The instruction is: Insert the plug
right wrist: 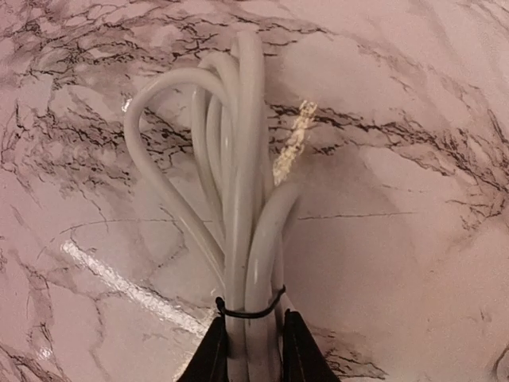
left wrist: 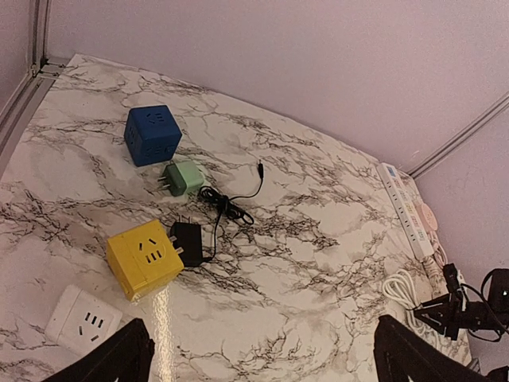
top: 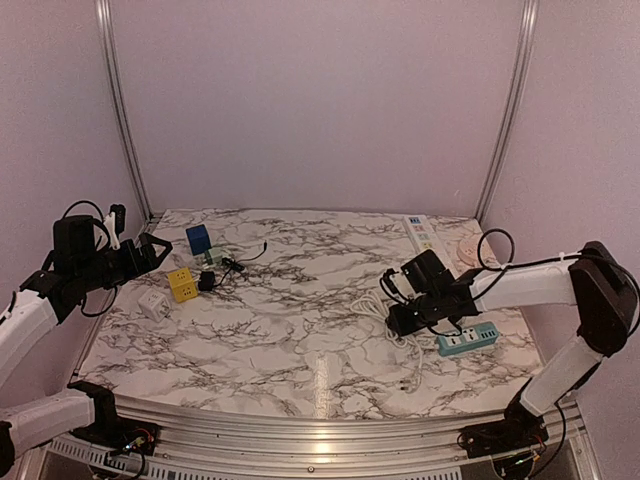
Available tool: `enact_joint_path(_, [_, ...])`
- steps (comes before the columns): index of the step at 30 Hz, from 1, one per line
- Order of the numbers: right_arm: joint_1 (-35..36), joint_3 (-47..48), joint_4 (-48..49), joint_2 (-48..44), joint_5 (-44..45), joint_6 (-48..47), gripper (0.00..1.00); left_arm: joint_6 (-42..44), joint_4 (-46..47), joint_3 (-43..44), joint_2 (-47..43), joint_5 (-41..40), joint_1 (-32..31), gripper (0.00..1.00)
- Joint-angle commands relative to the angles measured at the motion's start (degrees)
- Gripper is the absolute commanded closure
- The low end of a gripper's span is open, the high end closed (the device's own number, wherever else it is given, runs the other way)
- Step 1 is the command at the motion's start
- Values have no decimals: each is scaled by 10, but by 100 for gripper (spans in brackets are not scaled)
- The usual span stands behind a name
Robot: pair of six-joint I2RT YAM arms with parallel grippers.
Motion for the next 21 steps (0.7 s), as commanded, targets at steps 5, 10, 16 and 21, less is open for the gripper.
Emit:
enact_joint_path(5, [95,72,40,33,2,68,80,0,8,-7,-3,3,3,1])
enact_joint_path(10, [101,134,68,100,-5,65,80,-1,10,-9,-6,2,3,1])
enact_joint_path(16, [101,231,79,185,-13,30,80,0,7,-7,-3,2,3,1])
enact_joint_path(21, [100,331,85,275,-26,2,78,0,9,-8,-1,3,3,1])
